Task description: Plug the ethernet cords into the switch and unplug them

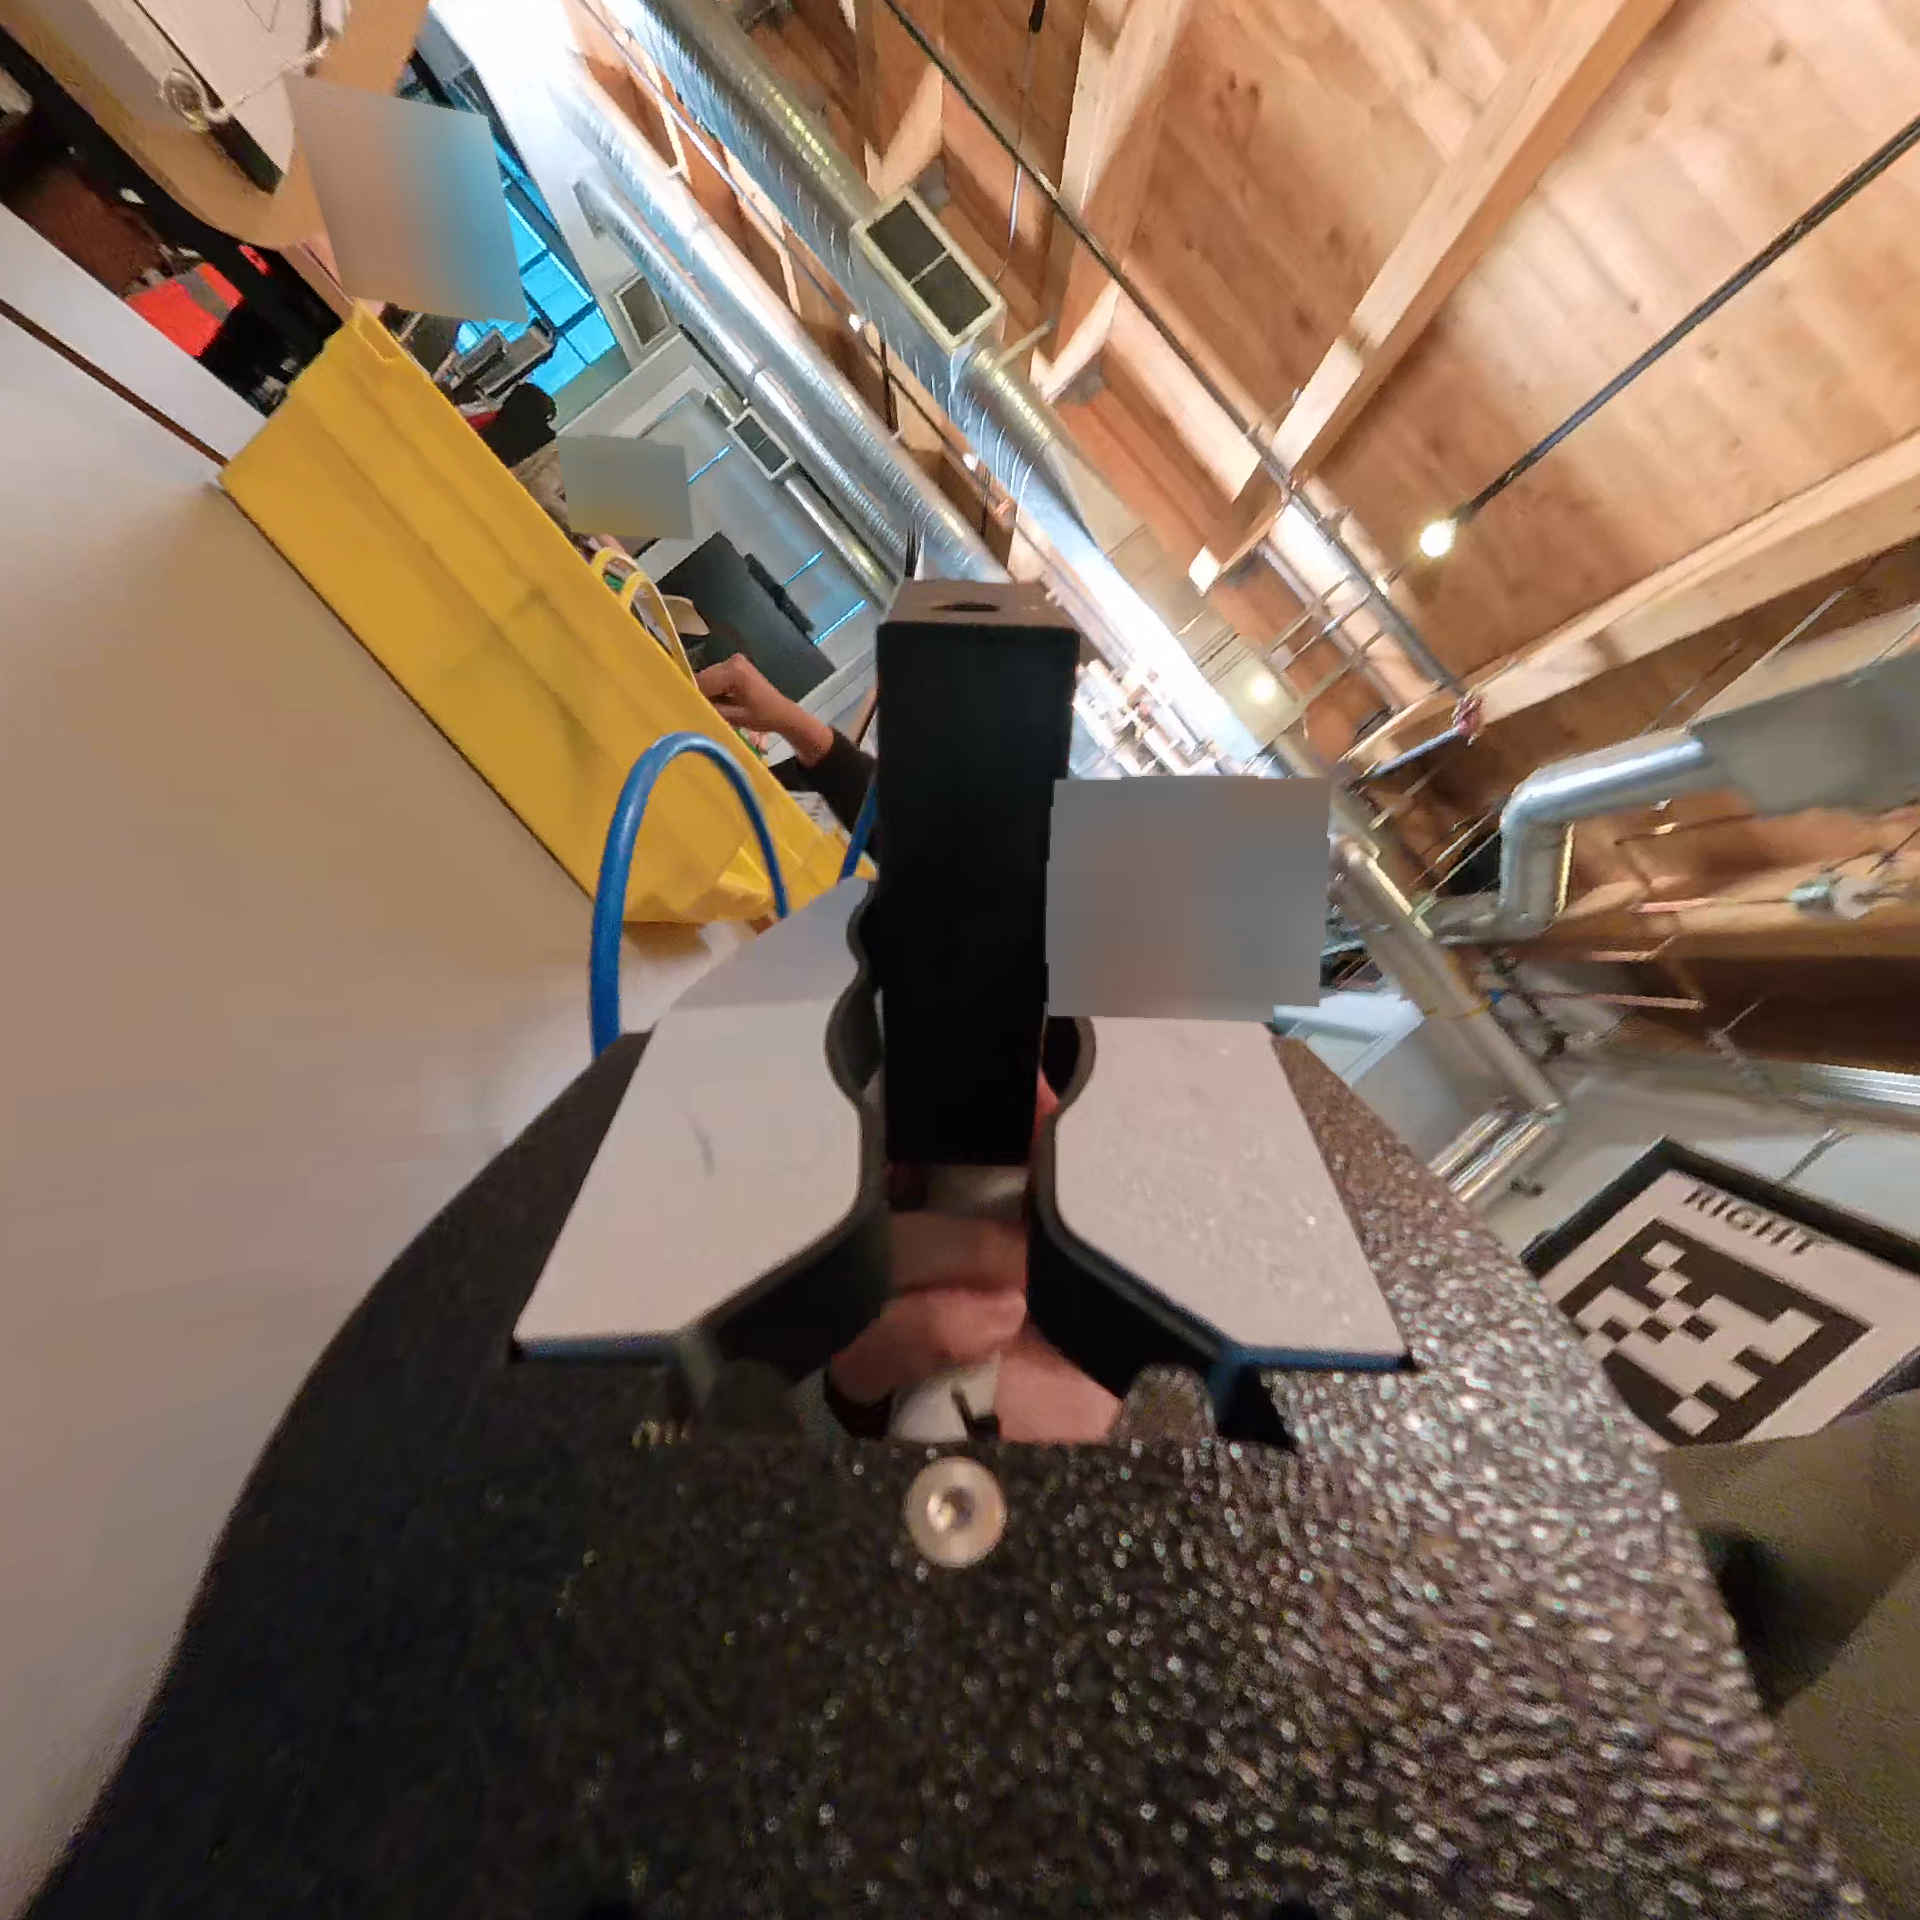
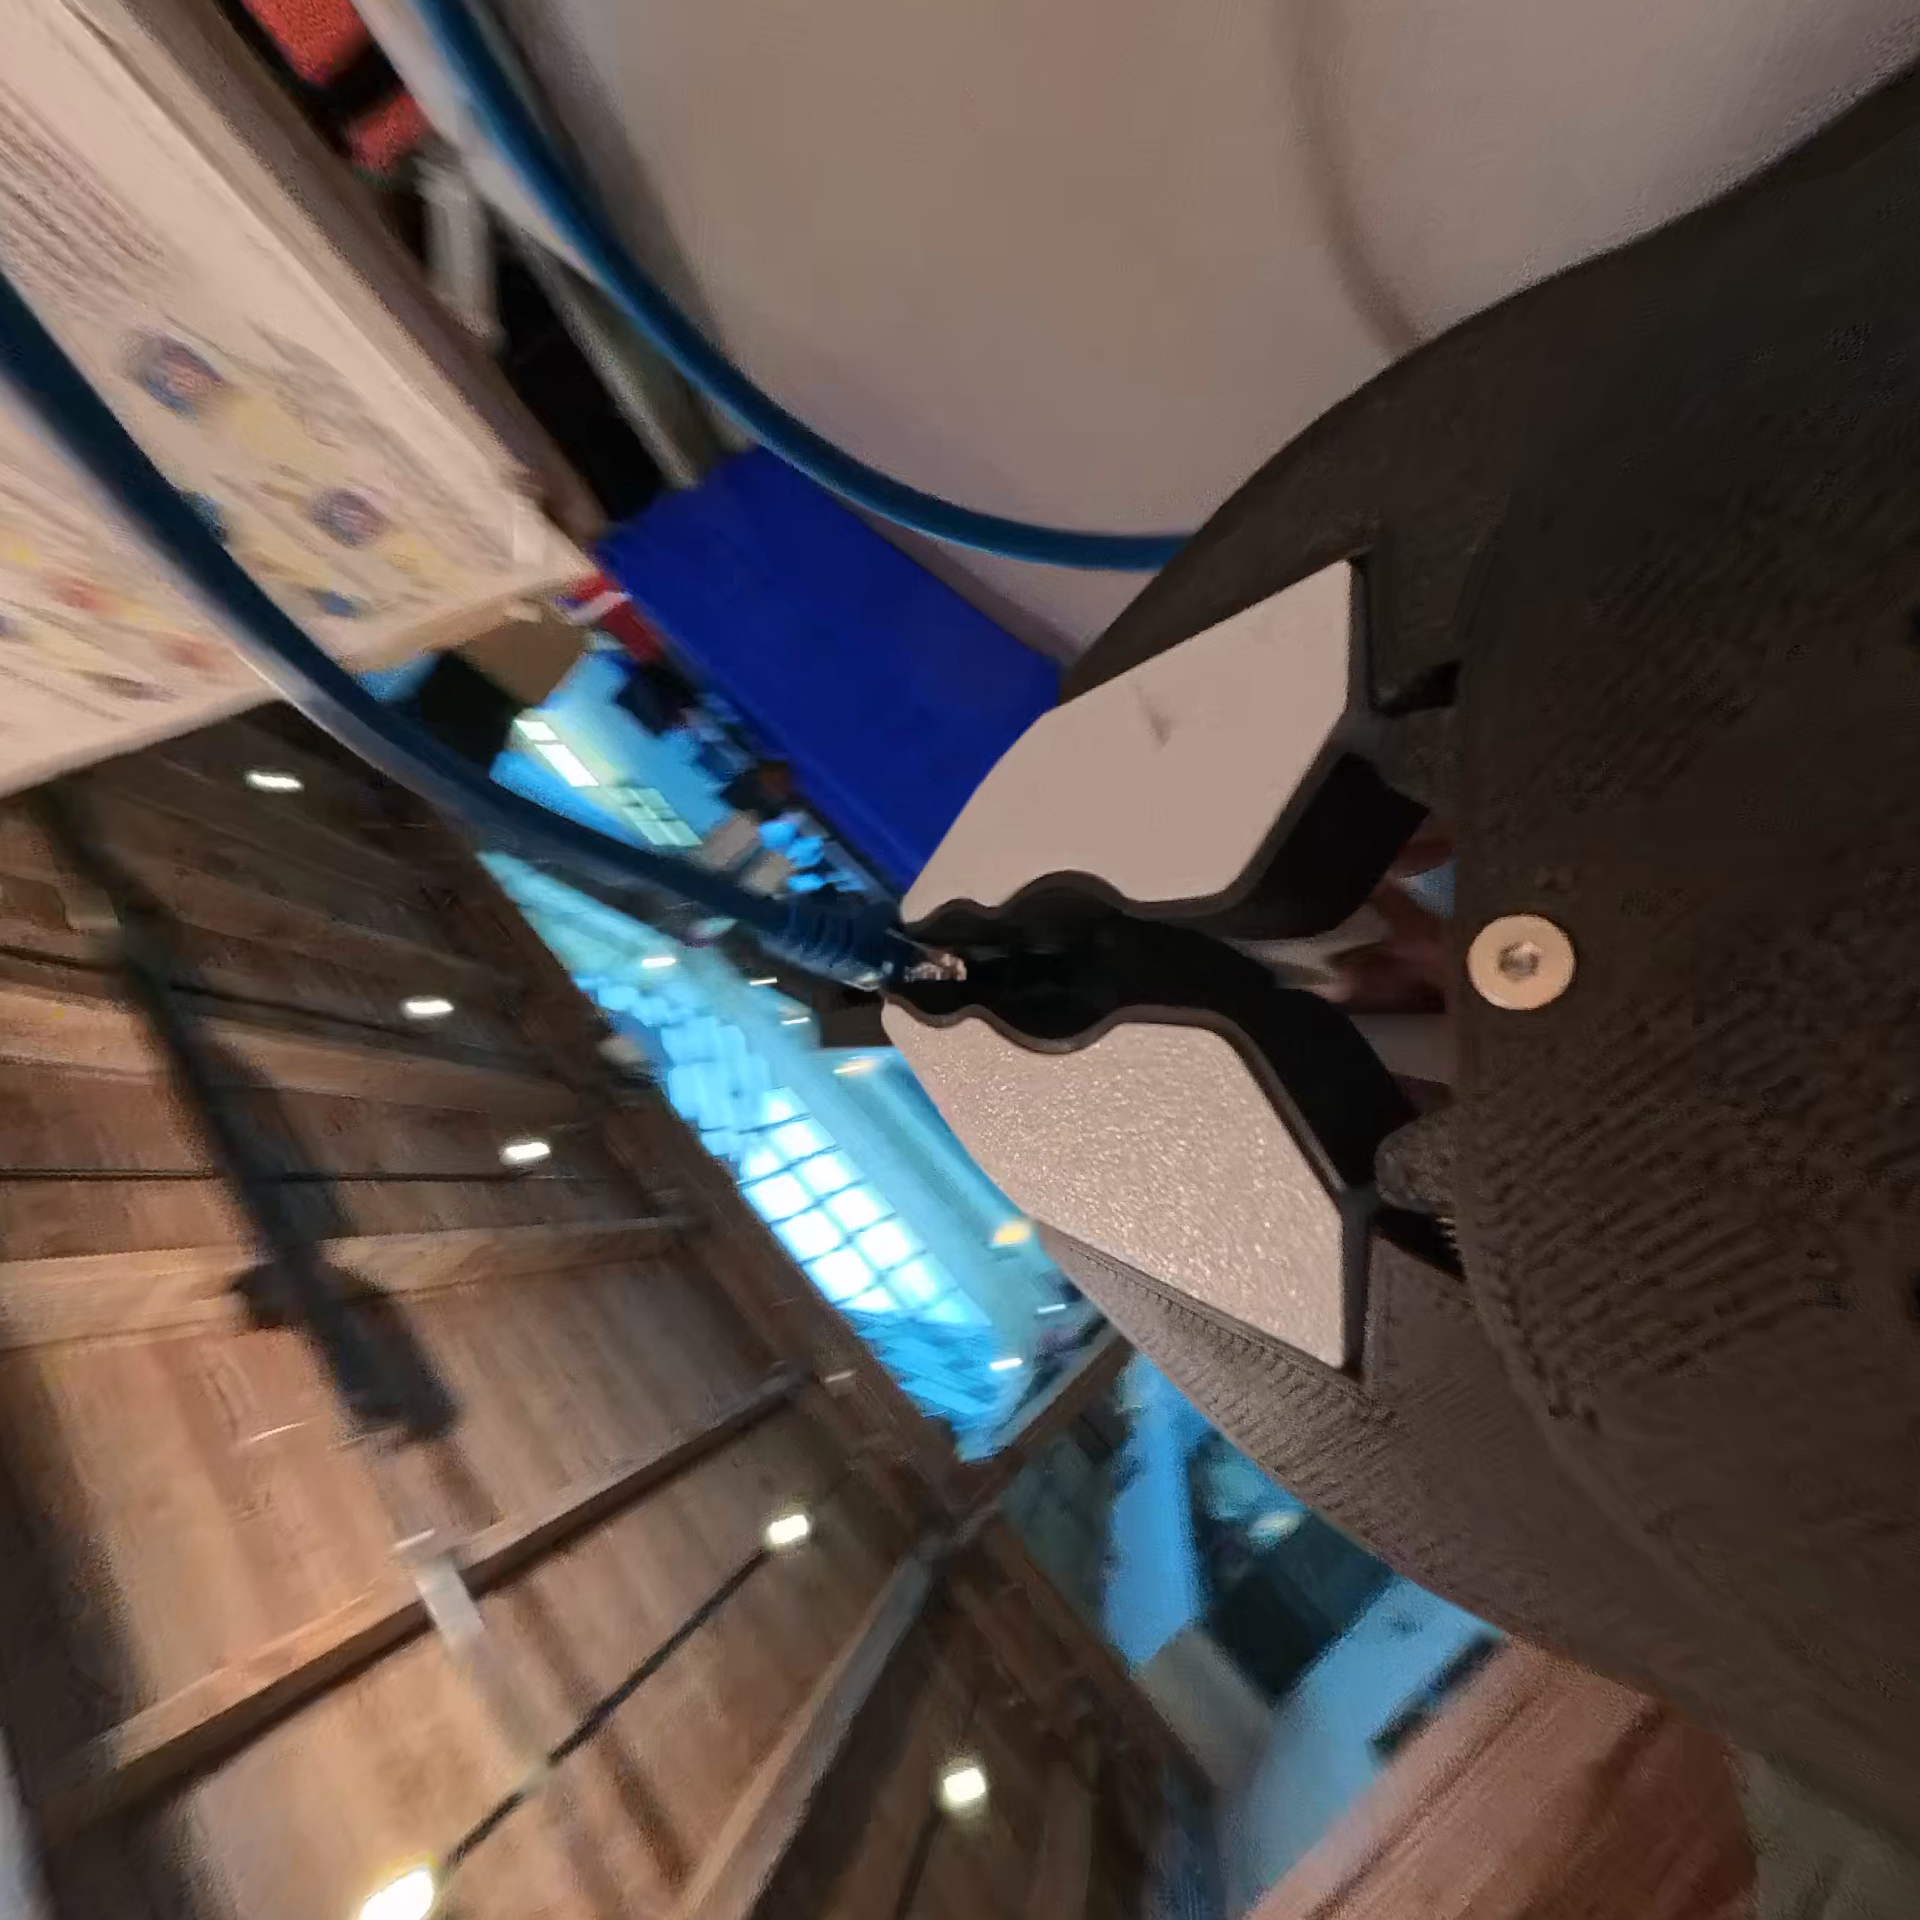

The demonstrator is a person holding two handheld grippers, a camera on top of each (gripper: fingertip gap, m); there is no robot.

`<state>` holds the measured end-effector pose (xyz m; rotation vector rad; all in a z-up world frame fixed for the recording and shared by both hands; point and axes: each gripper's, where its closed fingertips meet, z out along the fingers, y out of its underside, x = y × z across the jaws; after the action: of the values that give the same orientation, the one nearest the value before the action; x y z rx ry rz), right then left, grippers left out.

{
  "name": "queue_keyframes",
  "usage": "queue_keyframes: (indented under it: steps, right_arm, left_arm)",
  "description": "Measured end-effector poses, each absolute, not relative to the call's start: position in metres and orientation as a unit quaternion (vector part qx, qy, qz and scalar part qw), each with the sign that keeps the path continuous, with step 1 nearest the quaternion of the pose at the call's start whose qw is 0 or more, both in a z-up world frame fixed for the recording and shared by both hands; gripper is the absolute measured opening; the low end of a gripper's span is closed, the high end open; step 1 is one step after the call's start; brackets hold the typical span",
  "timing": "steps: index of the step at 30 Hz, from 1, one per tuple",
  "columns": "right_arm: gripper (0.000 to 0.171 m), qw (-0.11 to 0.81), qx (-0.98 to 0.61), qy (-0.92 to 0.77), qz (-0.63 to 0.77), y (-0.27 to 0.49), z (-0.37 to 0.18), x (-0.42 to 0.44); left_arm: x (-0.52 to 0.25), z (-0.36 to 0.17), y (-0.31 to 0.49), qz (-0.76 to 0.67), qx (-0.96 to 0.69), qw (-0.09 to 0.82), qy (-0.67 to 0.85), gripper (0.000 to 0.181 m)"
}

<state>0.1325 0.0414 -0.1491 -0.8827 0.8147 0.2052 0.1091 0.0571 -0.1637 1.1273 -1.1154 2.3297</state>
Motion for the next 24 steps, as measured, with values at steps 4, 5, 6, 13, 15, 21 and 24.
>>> queue_keyframes:
  steps: [4, 5, 6, 13, 15, 21, 24]
  right_arm:
    - [0.008, 0.803, -0.462, 0.377, 0.019, 0.017, -0.151, 0.150]
    - [0.007, 0.803, -0.469, 0.368, 0.019, 0.023, -0.152, 0.144]
    - [0.007, 0.795, -0.489, 0.357, 0.033, 0.034, -0.156, 0.137]
    - [0.007, 0.698, -0.669, 0.252, -0.034, 0.035, -0.132, 0.124]
    - [0.008, 0.656, -0.718, 0.223, -0.068, 0.026, -0.128, 0.128]
    - [0.008, 0.593, -0.778, 0.175, -0.111, -0.009, -0.081, 0.145]
    - [0.008, 0.587, -0.787, 0.165, -0.088, -0.034, -0.050, 0.157]
  left_arm:
    - [0.119, -0.164, 0.082, 0.830, 0.422, 0.233, -0.282, 0.027]
    - [0.115, -0.160, 0.075, 0.831, 0.410, 0.213, -0.309, 0.028]
    - [0.109, -0.154, 0.067, 0.834, 0.390, 0.204, -0.334, 0.027]
    - [0.111, -0.133, 0.092, 0.847, 0.365, 0.148, -0.357, 0.027]
    - [0.114, -0.128, 0.108, 0.858, 0.362, 0.154, -0.330, 0.027]
    - [0.115, -0.125, 0.113, 0.855, 0.361, 0.148, -0.343, 0.027]
    - [0.113, -0.129, 0.106, 0.849, 0.361, 0.155, -0.354, 0.028]
